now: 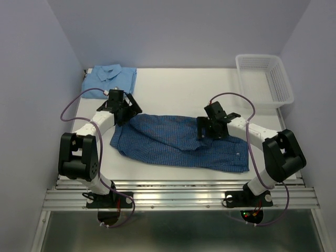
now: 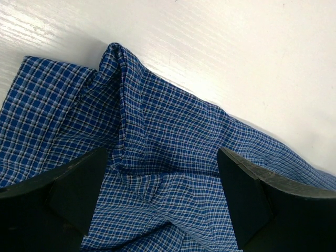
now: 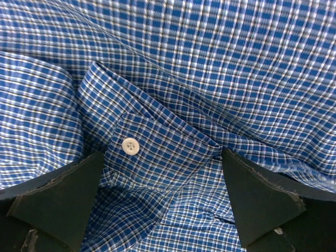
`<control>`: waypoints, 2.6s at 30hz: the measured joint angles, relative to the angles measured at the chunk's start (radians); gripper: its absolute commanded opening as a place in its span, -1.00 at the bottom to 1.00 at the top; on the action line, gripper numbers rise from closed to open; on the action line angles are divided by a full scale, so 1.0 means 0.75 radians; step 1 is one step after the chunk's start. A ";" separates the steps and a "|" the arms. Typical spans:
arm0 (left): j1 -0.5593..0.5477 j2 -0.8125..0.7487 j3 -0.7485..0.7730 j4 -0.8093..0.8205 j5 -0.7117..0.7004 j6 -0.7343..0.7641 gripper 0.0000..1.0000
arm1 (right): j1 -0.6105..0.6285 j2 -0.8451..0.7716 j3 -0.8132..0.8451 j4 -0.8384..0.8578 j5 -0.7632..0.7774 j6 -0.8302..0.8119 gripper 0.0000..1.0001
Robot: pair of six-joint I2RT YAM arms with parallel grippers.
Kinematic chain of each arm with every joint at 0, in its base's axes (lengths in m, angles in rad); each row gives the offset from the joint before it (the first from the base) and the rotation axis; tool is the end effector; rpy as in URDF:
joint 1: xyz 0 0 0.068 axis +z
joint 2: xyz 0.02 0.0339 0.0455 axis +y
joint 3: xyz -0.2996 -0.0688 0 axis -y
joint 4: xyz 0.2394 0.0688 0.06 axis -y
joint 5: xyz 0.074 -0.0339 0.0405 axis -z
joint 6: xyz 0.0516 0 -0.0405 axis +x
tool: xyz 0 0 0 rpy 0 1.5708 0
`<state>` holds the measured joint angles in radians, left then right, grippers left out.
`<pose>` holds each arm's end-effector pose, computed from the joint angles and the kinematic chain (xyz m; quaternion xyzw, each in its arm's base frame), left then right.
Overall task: Fold and stack the long sleeve shirts
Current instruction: Fold the shirt
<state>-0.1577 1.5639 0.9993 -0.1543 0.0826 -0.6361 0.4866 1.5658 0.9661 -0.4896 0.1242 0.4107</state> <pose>0.3417 -0.0586 0.2531 -0.1990 0.8880 -0.1943 0.3662 0.2752 0.1384 0.2165 -0.0220 0.9692 0.0489 0.2406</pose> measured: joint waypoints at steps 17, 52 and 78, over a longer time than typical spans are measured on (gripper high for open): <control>0.000 0.000 -0.001 0.001 0.011 -0.001 0.97 | 0.000 -0.225 -0.020 -0.044 0.164 0.064 -0.99; -0.051 0.119 0.068 0.028 0.112 0.020 0.94 | 0.000 -0.856 -0.231 0.235 0.652 -0.020 -0.85; -0.096 0.305 0.154 -0.030 0.052 0.037 -1.00 | 0.000 -0.848 -0.349 0.250 0.674 0.006 -0.85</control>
<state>-0.2298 1.7924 1.1149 -0.1768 0.1219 -0.6083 0.4866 0.9298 0.7040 -0.3023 0.6296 0.4152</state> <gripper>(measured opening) 0.037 0.078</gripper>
